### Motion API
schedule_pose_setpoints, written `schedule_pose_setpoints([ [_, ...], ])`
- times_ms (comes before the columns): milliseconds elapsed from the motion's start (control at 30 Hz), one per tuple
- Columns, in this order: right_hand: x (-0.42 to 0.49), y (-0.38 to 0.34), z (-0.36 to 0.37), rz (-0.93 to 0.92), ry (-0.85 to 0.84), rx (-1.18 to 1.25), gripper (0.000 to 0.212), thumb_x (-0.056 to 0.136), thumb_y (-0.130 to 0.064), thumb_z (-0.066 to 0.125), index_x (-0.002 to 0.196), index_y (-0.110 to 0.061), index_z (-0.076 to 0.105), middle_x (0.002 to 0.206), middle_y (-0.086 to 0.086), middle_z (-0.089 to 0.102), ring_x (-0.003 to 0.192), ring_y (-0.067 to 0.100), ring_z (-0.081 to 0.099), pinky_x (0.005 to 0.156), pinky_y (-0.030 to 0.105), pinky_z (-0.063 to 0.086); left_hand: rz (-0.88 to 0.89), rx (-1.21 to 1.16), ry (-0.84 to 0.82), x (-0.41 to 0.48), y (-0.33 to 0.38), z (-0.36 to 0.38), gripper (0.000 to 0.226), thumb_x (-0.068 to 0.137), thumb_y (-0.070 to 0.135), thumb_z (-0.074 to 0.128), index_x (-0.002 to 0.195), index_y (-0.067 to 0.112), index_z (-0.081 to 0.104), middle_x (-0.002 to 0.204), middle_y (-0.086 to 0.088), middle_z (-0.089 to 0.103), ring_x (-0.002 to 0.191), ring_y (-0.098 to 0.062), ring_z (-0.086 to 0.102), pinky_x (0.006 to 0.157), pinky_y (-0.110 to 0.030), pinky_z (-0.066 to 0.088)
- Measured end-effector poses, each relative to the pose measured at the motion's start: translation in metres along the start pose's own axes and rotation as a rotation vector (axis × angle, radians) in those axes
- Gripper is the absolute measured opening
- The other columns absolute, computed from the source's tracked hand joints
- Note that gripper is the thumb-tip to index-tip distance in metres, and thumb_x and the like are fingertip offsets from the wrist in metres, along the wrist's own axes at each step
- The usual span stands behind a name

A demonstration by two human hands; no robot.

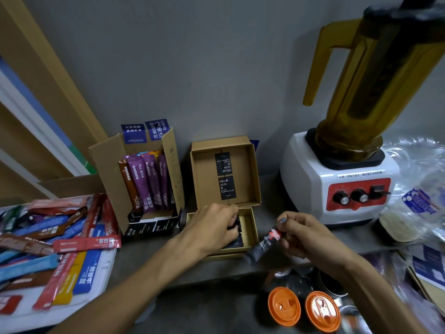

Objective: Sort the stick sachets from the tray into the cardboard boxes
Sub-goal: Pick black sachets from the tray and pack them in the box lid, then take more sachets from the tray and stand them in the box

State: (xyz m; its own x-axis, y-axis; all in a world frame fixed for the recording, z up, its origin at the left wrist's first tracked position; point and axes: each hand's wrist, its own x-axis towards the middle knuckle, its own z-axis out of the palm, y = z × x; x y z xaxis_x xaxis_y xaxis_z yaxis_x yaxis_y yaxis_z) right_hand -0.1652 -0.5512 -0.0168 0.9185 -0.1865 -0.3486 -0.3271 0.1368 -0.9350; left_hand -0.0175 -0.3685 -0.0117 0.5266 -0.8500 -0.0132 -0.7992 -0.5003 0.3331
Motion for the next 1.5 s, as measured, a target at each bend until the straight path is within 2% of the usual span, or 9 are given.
schedule_pose_setpoints([
  [133,-0.008,-0.001,-0.006,-0.006,0.071,0.032,0.020,0.101,-0.008,0.047,0.083,-0.004,0.056,0.063,0.016,0.056,0.045,0.016,0.042,0.040,0.020,0.033,-0.094,-0.264,-0.093,0.002,-0.009,0.001,0.018,0.086,0.033,0.074,0.086,0.026,0.057,0.082,0.009,0.061,0.070,-0.002,0.055,0.062,-0.021,0.046],
  [200,-0.013,-0.001,-0.009,-0.020,0.102,-0.005,0.021,0.102,-0.011,0.048,0.086,-0.001,0.059,0.068,0.018,0.062,0.045,0.015,0.044,0.042,0.021,0.035,-0.084,-0.173,-0.024,-0.005,-0.023,-0.006,0.009,0.092,0.033,0.067,0.095,0.029,0.059,0.092,0.015,0.055,0.081,-0.001,0.054,0.069,-0.016,0.042],
  [333,-0.014,-0.002,-0.003,-0.069,0.155,-0.122,0.018,0.101,-0.011,0.052,0.097,0.004,0.061,0.078,0.017,0.072,0.047,0.018,0.047,0.046,0.024,0.039,-0.082,0.001,-0.089,-0.018,-0.040,-0.007,0.019,0.096,0.032,0.060,0.114,0.029,0.062,0.108,0.014,0.052,0.102,-0.007,0.053,0.091,-0.032,0.049],
  [600,0.003,-0.007,0.030,-0.087,0.177,-0.345,0.008,0.099,-0.016,0.058,0.099,-0.010,0.062,0.084,0.004,0.077,0.047,0.004,0.057,0.045,0.018,0.042,-0.075,-0.076,-0.018,-0.026,-0.033,-0.015,0.015,0.096,0.024,0.060,0.110,0.022,0.065,0.105,0.011,0.053,0.099,-0.006,0.052,0.092,-0.033,0.050],
  [733,0.023,-0.003,0.053,-0.099,0.171,-0.419,0.001,0.097,-0.021,0.062,0.098,-0.020,0.062,0.089,-0.003,0.078,0.080,0.001,0.072,0.058,0.019,0.053,-0.078,-0.100,0.090,-0.040,-0.035,-0.030,0.014,0.099,0.022,0.055,0.108,0.022,0.066,0.103,0.011,0.054,0.097,-0.004,0.053,0.088,-0.028,0.050],
  [900,0.037,0.008,0.075,-0.190,0.274,-0.884,0.010,0.093,-0.042,0.064,0.097,-0.032,0.064,0.094,-0.011,0.067,0.087,0.004,0.065,0.073,0.028,0.059,-0.069,-0.111,0.137,-0.058,-0.036,-0.024,0.017,0.099,0.022,0.054,0.108,0.022,0.069,0.101,0.008,0.055,0.093,-0.010,0.057,0.083,-0.037,0.052],
  [1033,0.040,0.014,0.087,-0.217,0.265,-1.110,0.013,0.094,-0.043,0.061,0.102,-0.033,0.064,0.098,-0.014,0.057,0.091,0.005,0.059,0.082,0.031,0.055,-0.083,-0.157,0.254,-0.078,-0.044,-0.019,0.020,0.100,0.019,0.053,0.113,0.020,0.068,0.103,0.009,0.057,0.092,-0.007,0.056,0.080,-0.026,0.050],
  [1333,0.031,0.014,0.097,-0.300,0.432,-0.879,0.010,0.094,-0.026,0.065,0.099,-0.030,0.058,0.086,-0.015,0.060,0.079,0.002,0.062,0.065,0.021,0.054,-0.191,-0.257,0.448,-0.126,-0.076,-0.020,0.017,0.094,0.014,0.062,0.106,0.024,0.069,0.094,0.019,0.056,0.084,0.009,0.053,0.071,-0.006,0.037],
  [1500,0.020,0.006,0.128,-0.419,0.238,-0.814,0.019,0.092,-0.020,0.065,0.097,-0.036,0.055,0.091,-0.014,0.062,0.084,0.001,0.064,0.069,0.021,0.055,-0.429,-0.229,0.520,-0.173,-0.090,-0.012,0.013,0.094,0.018,0.063,0.100,0.028,0.067,0.089,0.021,0.055,0.084,0.007,0.053,0.069,-0.006,0.037],
])
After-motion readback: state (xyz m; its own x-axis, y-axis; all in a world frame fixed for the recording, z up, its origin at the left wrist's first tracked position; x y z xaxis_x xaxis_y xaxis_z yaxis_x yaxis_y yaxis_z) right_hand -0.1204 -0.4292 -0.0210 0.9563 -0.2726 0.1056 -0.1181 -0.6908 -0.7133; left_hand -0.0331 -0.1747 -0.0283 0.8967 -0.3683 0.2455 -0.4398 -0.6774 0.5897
